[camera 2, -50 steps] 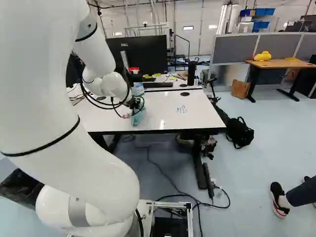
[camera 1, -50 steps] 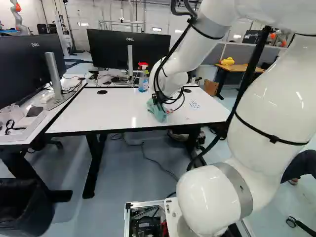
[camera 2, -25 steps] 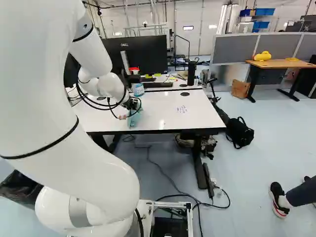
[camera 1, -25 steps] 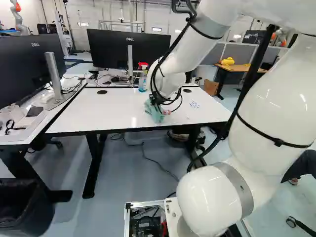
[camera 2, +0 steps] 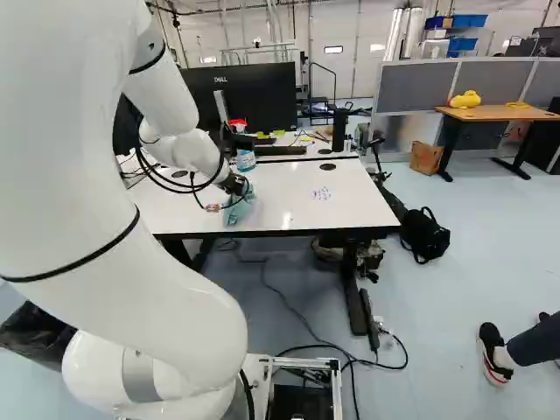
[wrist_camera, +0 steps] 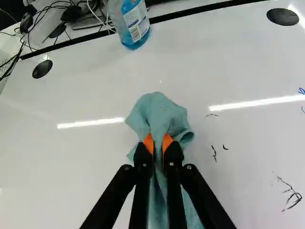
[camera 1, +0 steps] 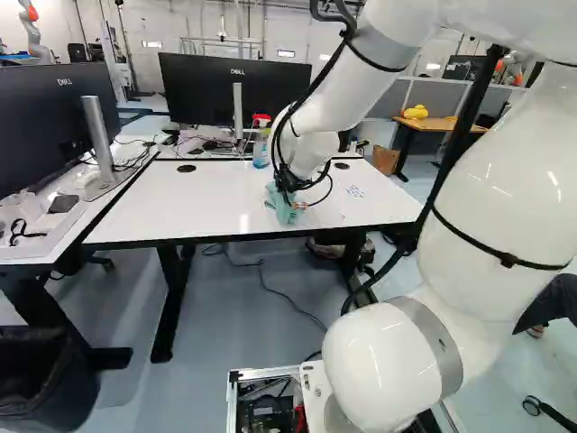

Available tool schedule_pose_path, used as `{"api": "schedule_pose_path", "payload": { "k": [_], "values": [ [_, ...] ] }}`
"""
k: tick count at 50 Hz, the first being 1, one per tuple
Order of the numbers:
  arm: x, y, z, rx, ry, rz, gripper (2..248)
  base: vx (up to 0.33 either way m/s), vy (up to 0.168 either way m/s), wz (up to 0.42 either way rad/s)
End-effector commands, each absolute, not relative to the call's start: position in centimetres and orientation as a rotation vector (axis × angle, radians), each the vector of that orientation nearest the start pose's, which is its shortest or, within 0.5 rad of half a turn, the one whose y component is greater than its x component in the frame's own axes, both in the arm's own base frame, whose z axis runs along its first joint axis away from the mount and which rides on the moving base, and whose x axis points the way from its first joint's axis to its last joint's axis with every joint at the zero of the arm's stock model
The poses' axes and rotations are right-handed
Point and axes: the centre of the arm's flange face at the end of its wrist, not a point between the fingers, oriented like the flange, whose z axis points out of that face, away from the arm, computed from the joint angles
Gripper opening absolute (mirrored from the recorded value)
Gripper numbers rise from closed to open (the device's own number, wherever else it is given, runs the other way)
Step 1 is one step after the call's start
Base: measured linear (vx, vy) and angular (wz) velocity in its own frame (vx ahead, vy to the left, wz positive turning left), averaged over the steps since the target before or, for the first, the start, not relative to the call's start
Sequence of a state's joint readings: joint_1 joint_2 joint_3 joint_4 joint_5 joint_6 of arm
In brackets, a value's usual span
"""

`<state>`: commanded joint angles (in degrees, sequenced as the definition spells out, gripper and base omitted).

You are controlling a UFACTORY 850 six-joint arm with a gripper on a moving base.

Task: Clean the table with the green towel

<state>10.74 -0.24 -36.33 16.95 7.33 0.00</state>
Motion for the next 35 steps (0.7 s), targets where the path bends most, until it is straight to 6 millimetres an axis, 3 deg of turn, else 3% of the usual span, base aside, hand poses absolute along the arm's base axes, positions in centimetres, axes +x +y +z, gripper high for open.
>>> {"api": "schedule_pose_path", "payload": {
  "k": [25, 35],
  "values": [
    [42.83, 7.77, 43.25, -2.792, 0.169, -1.086, 40, 0.000, 0.000, 0.000],
    [43.53, 6.91, 43.26, -2.796, 0.201, -1.091, 40, 0.000, 0.000, 0.000]
  ]
}}
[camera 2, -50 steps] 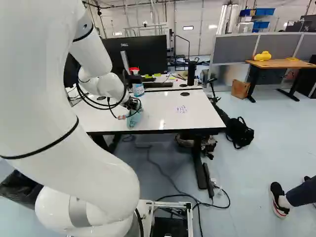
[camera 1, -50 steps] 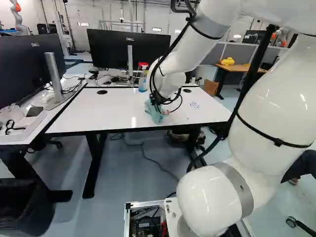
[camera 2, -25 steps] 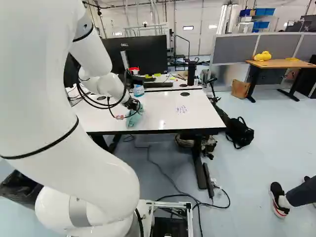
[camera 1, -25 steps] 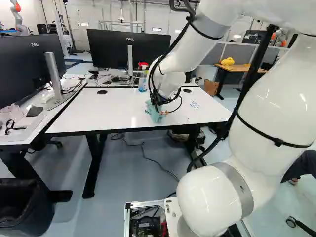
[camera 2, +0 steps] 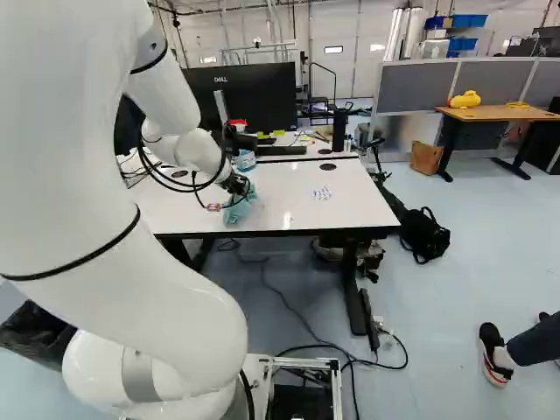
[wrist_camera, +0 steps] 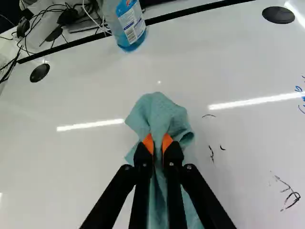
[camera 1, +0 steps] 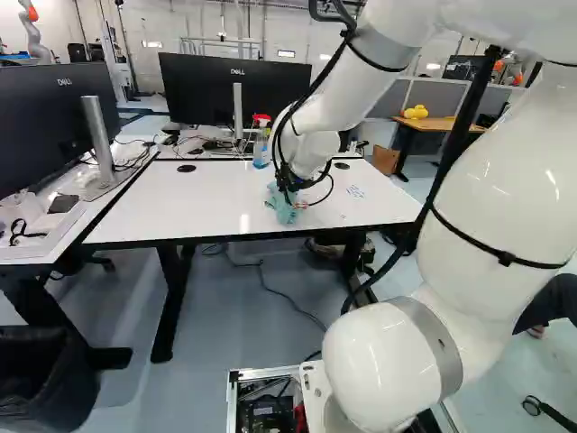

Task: Clean the table with the green towel

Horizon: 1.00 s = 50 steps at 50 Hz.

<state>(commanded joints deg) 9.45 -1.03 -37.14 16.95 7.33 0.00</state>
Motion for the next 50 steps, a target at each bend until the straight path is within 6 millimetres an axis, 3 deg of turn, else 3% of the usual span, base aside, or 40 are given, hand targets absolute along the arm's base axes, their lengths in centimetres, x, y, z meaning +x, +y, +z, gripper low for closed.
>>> {"api": "schedule_pose_path", "payload": {
  "k": [16, 28, 38, 50],
  "values": [
    [45.5, 4.7, 43.3, -2.805, 0.279, -1.105, 40, 0.000, 0.000, 0.000],
    [45.8, 3.0, 43.3, -2.817, 0.311, -1.116, 40, 0.000, 0.000, 0.000],
    [45.8, 1.6, 43.3, -2.834, 0.306, -1.127, 40, 0.000, 0.000, 0.000],
    [46.6, 1.3, 43.3, -2.857, 0.227, -1.140, 40, 0.000, 0.000, 0.000]
  ]
}}
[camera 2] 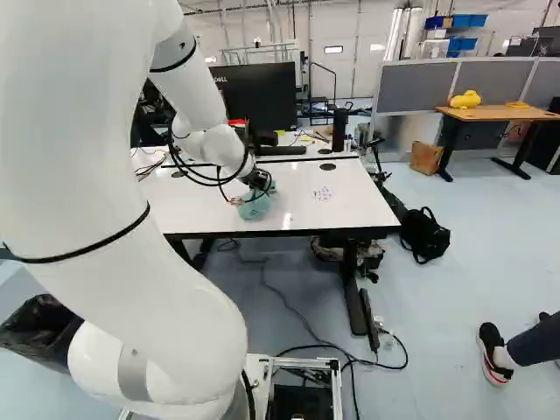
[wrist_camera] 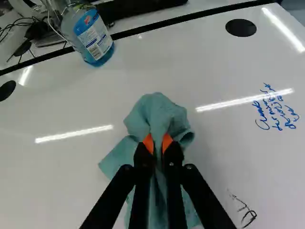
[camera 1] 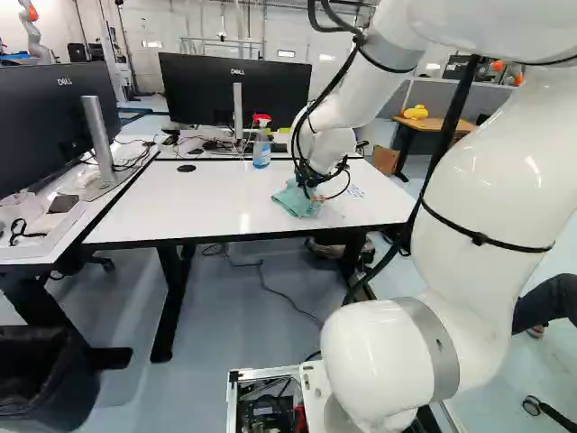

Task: Clean the table with the green towel

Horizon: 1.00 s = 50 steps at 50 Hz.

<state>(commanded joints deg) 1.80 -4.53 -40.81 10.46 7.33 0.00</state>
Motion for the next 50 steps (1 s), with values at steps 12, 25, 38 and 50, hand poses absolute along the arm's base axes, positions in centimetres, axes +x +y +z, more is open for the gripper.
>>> {"api": "schedule_pose_path", "payload": {
  "k": [12, 25, 38, 50],
  "values": [
    [46.6, 1.3, 43.3, -2.869, 0.170, -1.146, 40, 0.000, 0.000, 0.000],
    [46.7, 1.3, 42.7, -2.877, 0.170, -1.130, 40, 0.000, 0.000, 0.000],
    [47.2, 1.3, 41.3, -2.896, 0.171, -1.087, 40, 0.000, 0.000, 0.000],
    [47.5, 1.3, 40.4, -2.906, 0.171, -1.063, 40, 0.000, 0.000, 0.000]
  ]
}}
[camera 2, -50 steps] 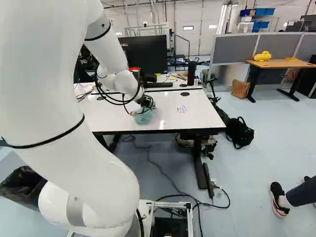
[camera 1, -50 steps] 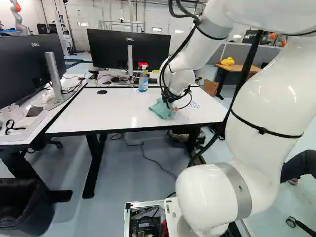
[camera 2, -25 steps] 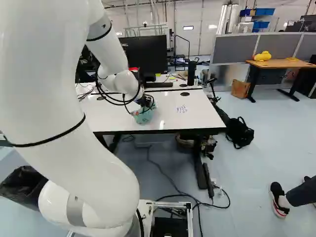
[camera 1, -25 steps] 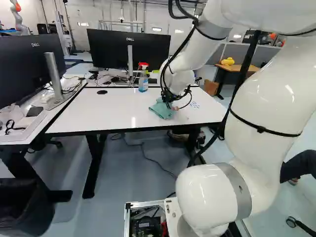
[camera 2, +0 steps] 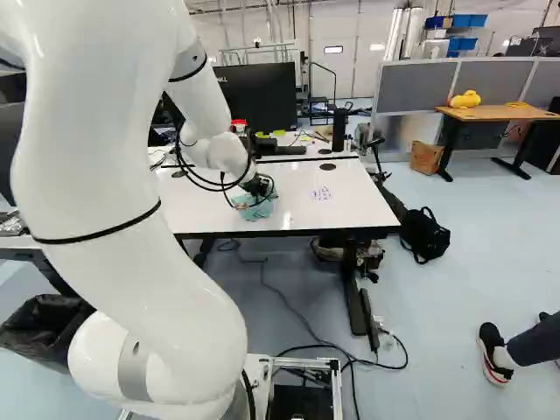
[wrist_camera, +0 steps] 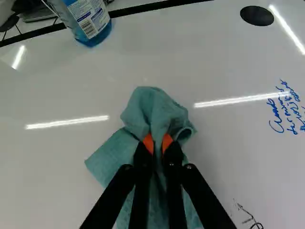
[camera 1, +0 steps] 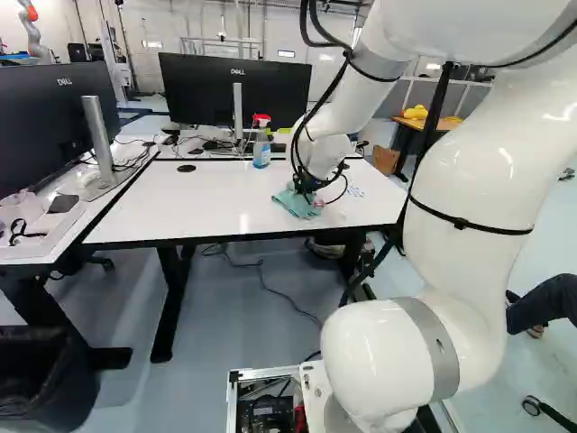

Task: Clean the table with the green towel

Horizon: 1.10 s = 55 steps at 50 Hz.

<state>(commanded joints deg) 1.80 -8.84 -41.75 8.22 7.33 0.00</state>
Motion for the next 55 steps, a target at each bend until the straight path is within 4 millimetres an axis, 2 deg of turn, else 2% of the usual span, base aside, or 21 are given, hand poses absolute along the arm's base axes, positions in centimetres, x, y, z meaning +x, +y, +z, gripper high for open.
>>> {"api": "schedule_pose_path", "payload": {
  "k": [20, 37, 55],
  "values": [
    [47.2, 1.5, 40.5, -2.906, 0.167, -1.061, 40, 0.000, 0.000, 0.000],
    [44.1, 2.2, 40.5, -2.906, 0.140, -1.048, 40, 0.000, 0.000, 0.000],
    [40.5, 1.5, 40.4, -2.912, 0.158, -1.044, 40, 0.000, 0.000, 0.000]
  ]
}}
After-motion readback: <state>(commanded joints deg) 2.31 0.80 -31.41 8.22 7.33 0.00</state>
